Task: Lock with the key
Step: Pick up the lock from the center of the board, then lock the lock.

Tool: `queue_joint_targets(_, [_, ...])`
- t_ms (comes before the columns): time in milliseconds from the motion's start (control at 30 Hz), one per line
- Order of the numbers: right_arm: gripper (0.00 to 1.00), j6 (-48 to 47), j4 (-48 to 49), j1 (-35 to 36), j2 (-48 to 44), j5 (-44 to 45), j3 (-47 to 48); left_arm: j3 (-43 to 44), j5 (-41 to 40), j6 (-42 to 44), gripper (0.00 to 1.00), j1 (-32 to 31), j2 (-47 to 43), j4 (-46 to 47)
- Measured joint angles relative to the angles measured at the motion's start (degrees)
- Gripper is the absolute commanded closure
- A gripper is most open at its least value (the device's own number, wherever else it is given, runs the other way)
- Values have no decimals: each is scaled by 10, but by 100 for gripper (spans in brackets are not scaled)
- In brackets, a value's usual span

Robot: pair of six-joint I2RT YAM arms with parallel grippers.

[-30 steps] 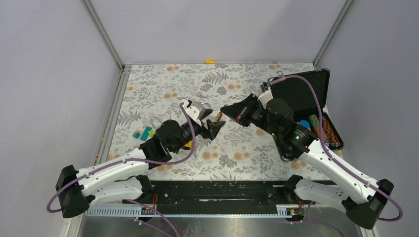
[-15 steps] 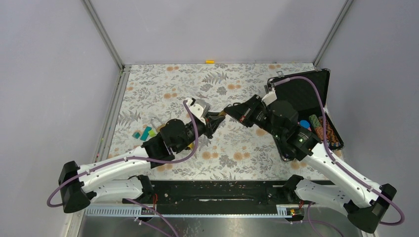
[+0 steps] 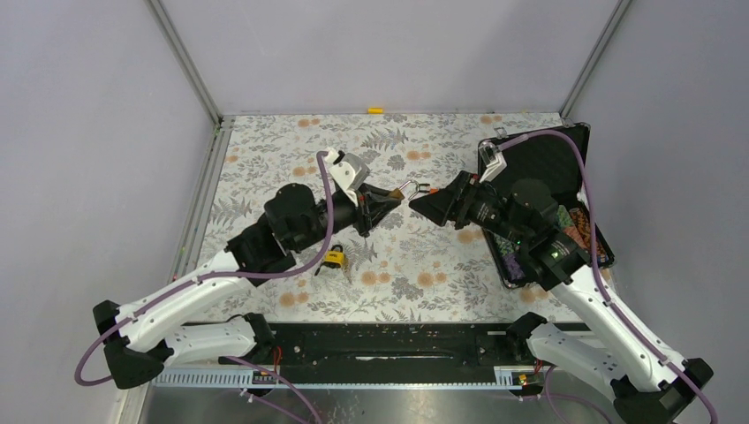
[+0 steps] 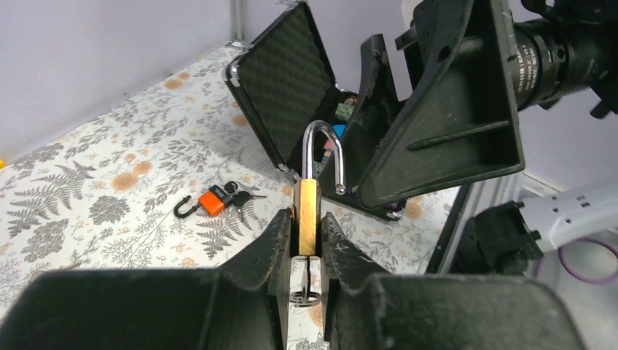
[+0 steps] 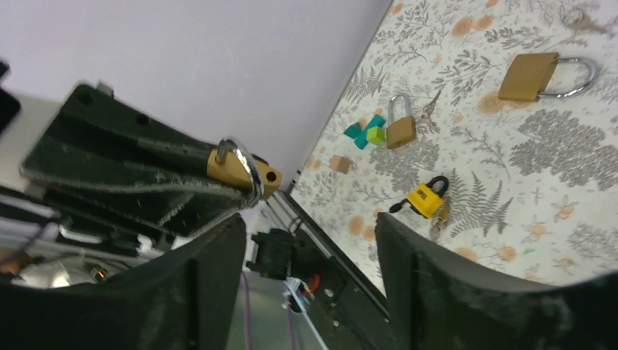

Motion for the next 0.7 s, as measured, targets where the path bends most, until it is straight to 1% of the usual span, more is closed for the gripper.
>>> queue_joint_targets(67, [18, -24, -4, -5, -8, -19, 0, 16, 36, 7, 100, 12, -1, -27])
queue_joint_targets(133, [17, -54, -7, -5, -23, -37, 0, 27, 66, 13, 100, 19, 0, -51])
queue_joint_targets(233, [18, -101, -13, -5, -49, -62, 7, 43, 116, 24, 100, 25, 3, -86])
queue_joint_targets(267, [19, -117, -14, -5, -55, -70, 13, 46, 127, 26, 100, 25, 4, -93])
queue_joint_targets(333, [26, -141, -15, -5, -58, -82, 25, 56, 156, 29, 100, 28, 11, -108])
queue_joint_targets(433, [44, -173, -27, -5, -51, -103, 54, 69, 200, 28, 100, 34, 22, -122])
queue_joint_targets(467, [48, -182, -33, -5, -47, -108, 63, 70, 211, 28, 100, 36, 24, -123])
queue_joint_targets(533, [52, -193, -44, -5, -37, -119, 74, 71, 240, 24, 100, 42, 28, -124])
queue_joint_targets(567, [51, -197, -47, -5, -35, -124, 75, 71, 252, 23, 100, 43, 28, -125])
queue_joint_targets(667, [42, -205, -57, -5, -31, -139, 72, 71, 281, 18, 100, 50, 28, -123])
queue_joint_targets(700, [41, -207, -62, -5, -31, -143, 70, 71, 290, 17, 100, 52, 28, -124])
